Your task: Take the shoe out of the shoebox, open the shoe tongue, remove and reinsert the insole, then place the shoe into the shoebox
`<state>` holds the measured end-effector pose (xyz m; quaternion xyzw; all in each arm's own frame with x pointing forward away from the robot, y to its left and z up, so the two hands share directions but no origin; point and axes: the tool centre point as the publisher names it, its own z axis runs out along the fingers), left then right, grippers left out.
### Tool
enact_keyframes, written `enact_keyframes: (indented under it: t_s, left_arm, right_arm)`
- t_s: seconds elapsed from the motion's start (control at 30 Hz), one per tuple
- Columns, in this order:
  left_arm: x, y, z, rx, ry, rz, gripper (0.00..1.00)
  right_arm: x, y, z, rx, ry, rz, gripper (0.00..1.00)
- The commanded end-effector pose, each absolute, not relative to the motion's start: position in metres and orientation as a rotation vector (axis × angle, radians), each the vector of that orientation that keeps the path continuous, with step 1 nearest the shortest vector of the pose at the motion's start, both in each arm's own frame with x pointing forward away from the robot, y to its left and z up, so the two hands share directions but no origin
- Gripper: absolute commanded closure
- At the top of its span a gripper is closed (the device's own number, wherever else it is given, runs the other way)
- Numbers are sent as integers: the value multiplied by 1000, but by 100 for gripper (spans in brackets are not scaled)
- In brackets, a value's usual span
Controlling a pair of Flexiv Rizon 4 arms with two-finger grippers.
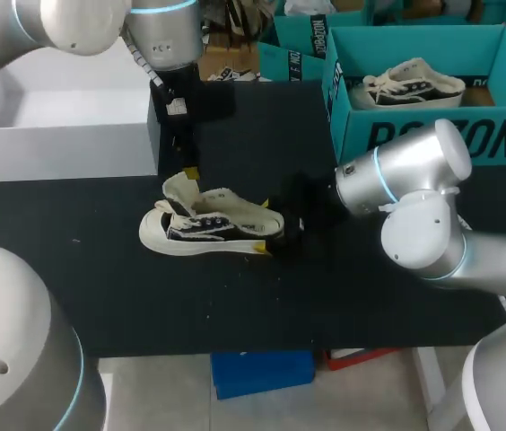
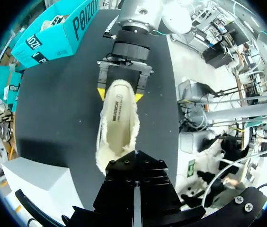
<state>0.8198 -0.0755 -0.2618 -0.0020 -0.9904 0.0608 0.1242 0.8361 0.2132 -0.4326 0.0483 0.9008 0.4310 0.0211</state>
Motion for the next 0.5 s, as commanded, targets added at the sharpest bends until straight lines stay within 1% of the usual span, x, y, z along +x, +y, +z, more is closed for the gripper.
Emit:
enact_keyframes:
  t_s: [0.03,0.27,0.5]
  left_arm:
    - [816,-74,-272,-7,-2935,337,100]
    - [827,-81,-279,10,-2949,341,100]
    - [832,-88,-297,5,-2935,322,100]
  right_arm:
    - [837,213,-433,151,2794,1337,100]
    - [837,213,-433,151,2794,1337,100]
    - [837,213,-433,151,2794,1337,100]
